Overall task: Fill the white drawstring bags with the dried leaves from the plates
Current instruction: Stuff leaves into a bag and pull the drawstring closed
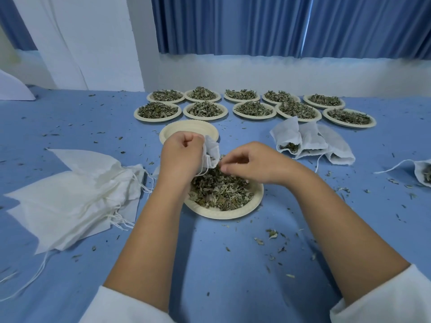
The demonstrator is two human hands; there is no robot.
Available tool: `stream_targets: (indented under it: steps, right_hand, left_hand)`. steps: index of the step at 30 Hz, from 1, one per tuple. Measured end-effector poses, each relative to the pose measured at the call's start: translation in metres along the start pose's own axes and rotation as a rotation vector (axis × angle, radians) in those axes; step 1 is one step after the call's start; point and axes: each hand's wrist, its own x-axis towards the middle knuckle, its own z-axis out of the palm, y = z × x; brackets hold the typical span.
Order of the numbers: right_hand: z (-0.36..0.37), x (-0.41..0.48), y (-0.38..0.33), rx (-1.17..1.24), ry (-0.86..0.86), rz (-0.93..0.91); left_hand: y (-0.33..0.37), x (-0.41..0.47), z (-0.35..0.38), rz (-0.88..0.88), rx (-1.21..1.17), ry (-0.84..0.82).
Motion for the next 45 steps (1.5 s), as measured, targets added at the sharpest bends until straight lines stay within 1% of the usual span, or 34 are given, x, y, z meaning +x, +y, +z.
stream_targets:
  steps: [2, 4, 5, 9, 14, 16, 21, 25, 29, 33, 35, 38, 41, 45]
  right_hand:
    - [0.001, -0.003, 0.000, -0.170, -0.135, 0.008]
    - [0.005, -0.004, -0.001, -0.270, -0.213, 0.012]
    - [0.008, -0.003, -0.002, -0.298, -0.213, 0.002]
    - [0.016, 0.001, -0.002, -0.304, -0.099, -0.026]
    - [0.019, 0.002, -0.004, -0.283, -0.042, -0.048]
    - [0.016, 0.000, -0.004, -0.235, 0.011, -0.053]
    - [0.004, -0.003, -0.007, -0.019, 0.129, -0.062]
    - [-0.005, -0.005, -0.005, 0.092, 0.170, -0.073]
    - [-0.008, -0.005, -0.003, 0.245, 0.190, -0.035]
    - [-0.010, -0.004, -0.002, 0.376, 0.245, -0.012]
    - [-0.012, -0.003, -0.001, 0.430, 0.270, -0.010]
    - [-0.014, -0.001, 0.000, 0.557, 0.301, 0.023]
    - [-0.010, 0.001, -0.001, 0.685, 0.284, 0.057]
    - [0.006, 0.005, -0.006, 0.821, 0.261, 0.053]
  left_hand:
    - [0.000, 0.000, -0.001, 0.006, -0.017, 0.002]
    - [0.000, 0.001, -0.001, 0.002, -0.009, -0.004]
    - [0.000, 0.001, -0.001, -0.001, -0.003, -0.006]
    - [-0.002, 0.002, 0.000, -0.006, 0.017, 0.004]
    - [-0.001, 0.002, 0.001, 0.000, 0.016, -0.017]
    - [-0.002, 0.002, 0.000, 0.010, 0.037, -0.013]
    - [-0.001, 0.004, -0.004, 0.015, 0.047, 0.038]
    - [0.000, 0.006, -0.007, 0.021, 0.008, 0.065]
    - [0.001, 0.006, -0.010, 0.015, -0.043, 0.067]
    - [0.000, 0.006, -0.012, 0.036, -0.014, 0.073]
    - [-0.001, 0.006, -0.011, 0.013, -0.004, 0.043]
    - [-0.002, 0.006, -0.008, -0.046, -0.015, -0.052]
    - [-0.006, 0.005, -0.002, -0.002, 0.109, -0.101]
    - [-0.008, 0.005, 0.001, -0.013, 0.104, -0.122]
